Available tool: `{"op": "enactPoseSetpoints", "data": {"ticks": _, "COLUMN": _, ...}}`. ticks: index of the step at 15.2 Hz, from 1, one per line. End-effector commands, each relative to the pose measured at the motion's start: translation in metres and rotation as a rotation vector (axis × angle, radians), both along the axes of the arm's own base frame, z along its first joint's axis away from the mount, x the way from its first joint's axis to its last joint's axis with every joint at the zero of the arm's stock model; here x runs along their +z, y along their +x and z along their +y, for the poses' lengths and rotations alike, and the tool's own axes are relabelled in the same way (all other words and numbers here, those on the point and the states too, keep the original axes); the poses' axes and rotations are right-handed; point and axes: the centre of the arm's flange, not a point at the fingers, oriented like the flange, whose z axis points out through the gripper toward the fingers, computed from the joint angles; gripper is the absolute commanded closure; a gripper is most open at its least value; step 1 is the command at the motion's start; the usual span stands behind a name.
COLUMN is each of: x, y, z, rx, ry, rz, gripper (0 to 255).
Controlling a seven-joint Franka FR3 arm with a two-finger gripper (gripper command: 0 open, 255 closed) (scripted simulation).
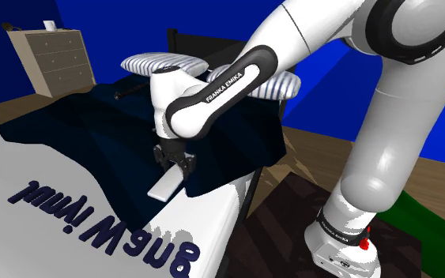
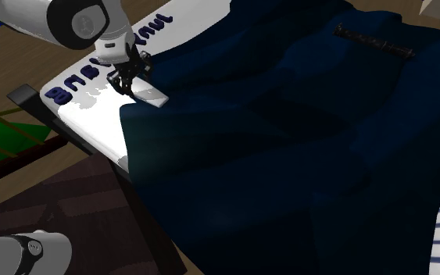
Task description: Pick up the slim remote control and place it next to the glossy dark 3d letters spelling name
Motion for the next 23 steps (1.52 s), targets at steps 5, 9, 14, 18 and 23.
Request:
{"op": "enactPoseSetpoints", "data": {"ticks": 5, "x": -0.007, "y": 0.001, "z": 0.001, "rx": 0.0, "ry": 0.0, "rz": -0.001, "gripper": 255}}
{"op": "enactPoseSetpoints", "data": {"ticks": 9, "x": -0.007, "y": 0.001, "z": 0.001, "rx": 0.0, "ry": 0.0, "rz": -0.001, "gripper": 0}}
{"op": "enactPoseSetpoints", "data": {"ticks": 14, "x": -0.007, "y": 0.001, "z": 0.001, "rx": 0.0, "ry": 0.0, "rz": -0.001, "gripper": 0}}
{"op": "enactPoseSetpoints", "data": {"ticks": 18, "x": 0.043, "y": 0.001, "z": 0.001, "rx": 0.0, "ry": 0.0, "rz": -0.001, "gripper": 0}}
{"op": "enactPoseSetpoints", "data": {"ticks": 23, "x": 0.043, "y": 0.001, "z": 0.001, "rx": 0.0, "ry": 0.0, "rz": -0.001, "gripper": 0}}
